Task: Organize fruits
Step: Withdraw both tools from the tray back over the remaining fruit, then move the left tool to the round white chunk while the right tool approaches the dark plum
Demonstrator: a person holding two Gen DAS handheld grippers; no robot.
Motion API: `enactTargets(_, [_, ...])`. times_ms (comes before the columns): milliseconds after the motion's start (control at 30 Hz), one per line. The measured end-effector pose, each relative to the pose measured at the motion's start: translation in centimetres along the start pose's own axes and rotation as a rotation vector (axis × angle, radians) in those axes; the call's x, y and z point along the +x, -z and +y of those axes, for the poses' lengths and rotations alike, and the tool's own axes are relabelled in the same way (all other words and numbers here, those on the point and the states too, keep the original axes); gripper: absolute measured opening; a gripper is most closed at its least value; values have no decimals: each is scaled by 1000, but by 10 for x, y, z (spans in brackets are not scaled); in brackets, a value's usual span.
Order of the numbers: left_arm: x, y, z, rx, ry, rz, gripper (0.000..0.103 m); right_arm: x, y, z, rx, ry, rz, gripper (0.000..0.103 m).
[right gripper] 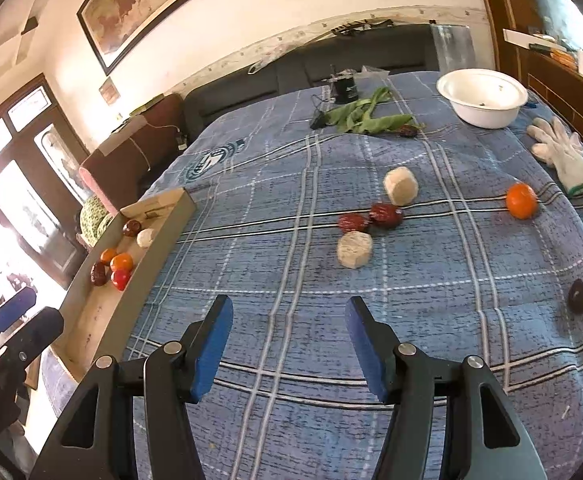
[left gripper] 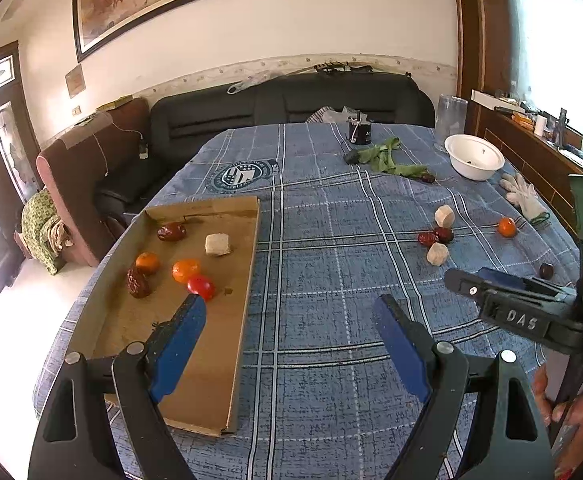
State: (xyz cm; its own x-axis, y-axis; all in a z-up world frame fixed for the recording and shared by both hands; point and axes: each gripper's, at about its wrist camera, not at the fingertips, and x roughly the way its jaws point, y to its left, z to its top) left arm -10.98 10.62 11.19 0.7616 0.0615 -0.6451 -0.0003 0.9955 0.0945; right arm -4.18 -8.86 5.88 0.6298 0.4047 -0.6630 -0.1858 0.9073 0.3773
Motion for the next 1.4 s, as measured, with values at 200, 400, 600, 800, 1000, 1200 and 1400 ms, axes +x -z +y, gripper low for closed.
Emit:
enactTargets(200, [6, 3, -3, 16, 24, 20, 85, -14, -1, -28, 37, 46, -25, 63])
enactTargets(400, [16, 5, 0, -10, 60, 50, 85, -71, -11, -89, 132, 160, -134, 63])
enactTargets(600, [33, 9, -16, 7, 121, 105, 85, -113, -12, -151, 231, 282, -177, 66])
enactTargets(800, [49, 3, -42, 53, 165, 137, 85, -99, -9, -175, 270, 308, -119, 66])
enactTargets(1000, [81, -13, -80, 112, 220, 158, 85, -58, -7, -174, 276, 284, -50, 66])
enactTargets(1200, [126, -26, -112, 123, 296, 197, 83, -41, -8, -179, 263, 306, -32, 57])
enactTargets(1400, [165, -42, -138, 127, 304, 204, 72, -36, -6, -182, 236, 338, -25, 45])
